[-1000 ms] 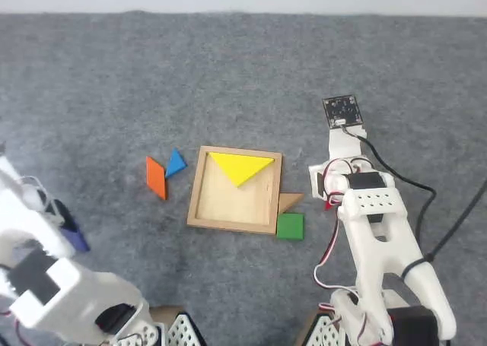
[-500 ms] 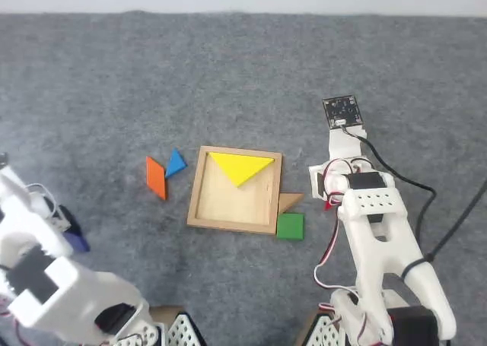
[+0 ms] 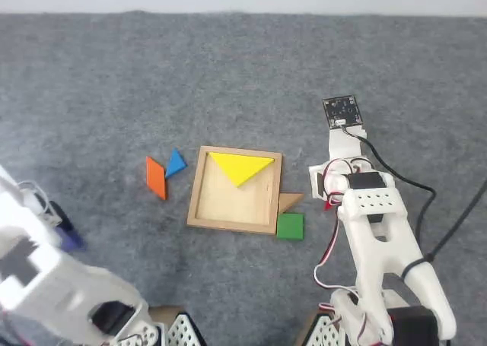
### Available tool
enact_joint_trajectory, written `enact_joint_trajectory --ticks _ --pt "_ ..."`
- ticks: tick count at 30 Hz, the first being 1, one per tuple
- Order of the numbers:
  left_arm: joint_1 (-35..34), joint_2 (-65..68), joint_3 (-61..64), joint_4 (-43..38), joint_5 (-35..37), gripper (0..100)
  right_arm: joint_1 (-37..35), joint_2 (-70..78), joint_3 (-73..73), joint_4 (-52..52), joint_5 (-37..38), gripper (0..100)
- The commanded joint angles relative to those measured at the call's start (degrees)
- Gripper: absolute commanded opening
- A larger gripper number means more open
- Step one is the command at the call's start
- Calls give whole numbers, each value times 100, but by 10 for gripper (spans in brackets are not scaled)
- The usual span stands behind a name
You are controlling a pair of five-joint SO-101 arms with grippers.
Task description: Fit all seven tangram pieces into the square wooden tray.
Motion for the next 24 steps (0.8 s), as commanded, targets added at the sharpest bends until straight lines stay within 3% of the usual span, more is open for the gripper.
enact_joint_trajectory --ticks 1,4,10,15,18,24 --pt "-132 668 -365 123 -132 160 -4 -321 -79 48 53 62" --pt "-88 747 -470 404 -571 160 -4 -321 -79 48 53 62" --pt "-132 721 -356 791 -686 163 -4 -321 -79 48 53 62" --pt "-237 281 -374 1134 -686 268 4 -321 -79 48 53 62" --pt "-334 -396 -338 1407 -651 282 4 -321 -79 48 53 62" --pt "-413 -1389 312 914 -589 283 13 -330 -79 48 53 63"
